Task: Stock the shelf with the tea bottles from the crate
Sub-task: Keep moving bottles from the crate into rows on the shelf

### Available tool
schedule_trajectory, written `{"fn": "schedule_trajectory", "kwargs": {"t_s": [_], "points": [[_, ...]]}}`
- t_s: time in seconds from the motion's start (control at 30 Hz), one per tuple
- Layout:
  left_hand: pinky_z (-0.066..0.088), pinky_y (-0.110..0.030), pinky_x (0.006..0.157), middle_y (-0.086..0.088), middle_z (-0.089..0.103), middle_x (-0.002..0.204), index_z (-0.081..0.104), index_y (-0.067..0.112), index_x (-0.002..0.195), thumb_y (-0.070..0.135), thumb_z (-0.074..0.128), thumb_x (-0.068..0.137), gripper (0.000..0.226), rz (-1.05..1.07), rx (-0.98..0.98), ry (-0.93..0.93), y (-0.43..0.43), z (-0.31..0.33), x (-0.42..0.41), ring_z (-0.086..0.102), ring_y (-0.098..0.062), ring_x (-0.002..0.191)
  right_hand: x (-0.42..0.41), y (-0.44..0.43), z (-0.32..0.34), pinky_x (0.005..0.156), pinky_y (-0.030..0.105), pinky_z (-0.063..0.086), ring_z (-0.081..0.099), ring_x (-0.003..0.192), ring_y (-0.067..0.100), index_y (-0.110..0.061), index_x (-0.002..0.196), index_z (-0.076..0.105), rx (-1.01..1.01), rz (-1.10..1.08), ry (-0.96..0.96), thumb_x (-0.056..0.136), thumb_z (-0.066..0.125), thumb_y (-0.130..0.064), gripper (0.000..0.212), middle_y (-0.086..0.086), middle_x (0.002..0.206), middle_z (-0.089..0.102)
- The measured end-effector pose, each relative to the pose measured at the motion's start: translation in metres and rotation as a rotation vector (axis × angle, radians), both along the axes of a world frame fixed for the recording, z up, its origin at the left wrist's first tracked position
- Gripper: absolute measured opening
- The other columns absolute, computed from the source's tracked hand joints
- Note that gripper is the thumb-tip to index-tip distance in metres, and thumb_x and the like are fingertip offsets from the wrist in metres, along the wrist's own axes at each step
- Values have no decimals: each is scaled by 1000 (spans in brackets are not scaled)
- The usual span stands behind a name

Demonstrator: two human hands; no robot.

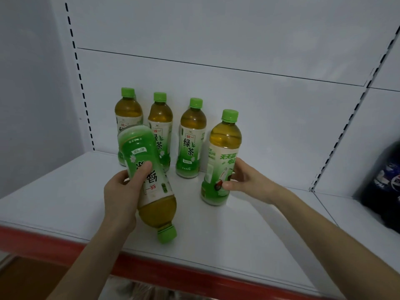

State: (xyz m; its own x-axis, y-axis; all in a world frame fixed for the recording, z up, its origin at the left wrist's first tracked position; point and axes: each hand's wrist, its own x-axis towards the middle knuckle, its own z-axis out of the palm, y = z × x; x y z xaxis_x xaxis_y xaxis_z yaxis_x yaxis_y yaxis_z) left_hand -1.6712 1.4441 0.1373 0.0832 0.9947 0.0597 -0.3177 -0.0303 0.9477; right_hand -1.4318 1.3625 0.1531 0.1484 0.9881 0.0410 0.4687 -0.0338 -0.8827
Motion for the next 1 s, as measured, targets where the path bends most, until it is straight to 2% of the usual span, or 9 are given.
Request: {"fn": "schedule_trajectory", "kwargs": {"t_s": [0.13,0.3,0.37,0.43,0.53,0.63,0.77,0.87,1.0], "points": [[55,-26,59,-1,66,81,61,16,78,23,65,81,9,2,-4,-15,1,0,0,63,-14,72,14,10,5,93,26,48,49,118,20,-25,136,32,-98,-19,-147,80,68,-16,67,-1,130,50],[55,-27,59,-1,66,82,61,16,78,23,66,81,9,-2,-20,-34,0,0,1,65,-10,68,-4,3,3,69,16,49,57,99,10,-21,133,33,-24,-213,-77,72,75,-30,74,-5,117,52],[56,-21,53,1,66,80,60,16,79,23,66,81,9,-1,-21,-37,0,0,1,65,-3,58,-16,5,-4,66,16,45,55,98,13,-16,131,34,65,-352,-127,68,77,-37,78,-6,111,49],[56,-23,52,0,65,81,59,15,80,23,65,81,10,-5,-29,-40,-1,1,1,65,-4,59,-24,9,-10,63,14,44,53,95,12,-11,125,37,151,-427,-213,68,78,-35,74,-6,106,49],[50,-30,59,-2,64,82,58,14,81,24,65,81,12,-13,-45,-51,-1,1,-1,62,-13,72,-17,13,-12,71,18,51,57,98,15,-8,123,40,169,-369,-156,74,74,-23,61,-1,112,54],[48,-30,60,-2,64,82,57,15,81,26,64,81,13,-8,-48,-49,0,1,-5,61,-14,74,-2,12,-8,72,14,53,59,96,8,-9,128,40,144,-239,-10,81,66,-10,54,1,118,55],[48,-30,60,-2,64,82,58,14,80,25,65,81,13,11,-48,-35,1,0,-11,61,-14,74,15,21,-5,90,31,49,54,111,21,-14,133,40,101,-237,-86,84,63,-15,54,1,118,55],[49,-30,60,-2,64,81,58,14,79,24,66,80,13,29,-34,-17,1,-2,-15,62,-14,73,17,28,-4,94,37,48,52,115,24,-13,133,39,84,-231,-57,86,61,-13,52,4,119,54],[50,-31,60,-2,65,83,59,14,82,25,67,79,15,33,-45,-11,3,-6,-17,62,-15,75,15,34,-8,98,42,46,51,117,23,-10,136,35,93,-282,21,86,60,-12,56,9,135,49]]}}
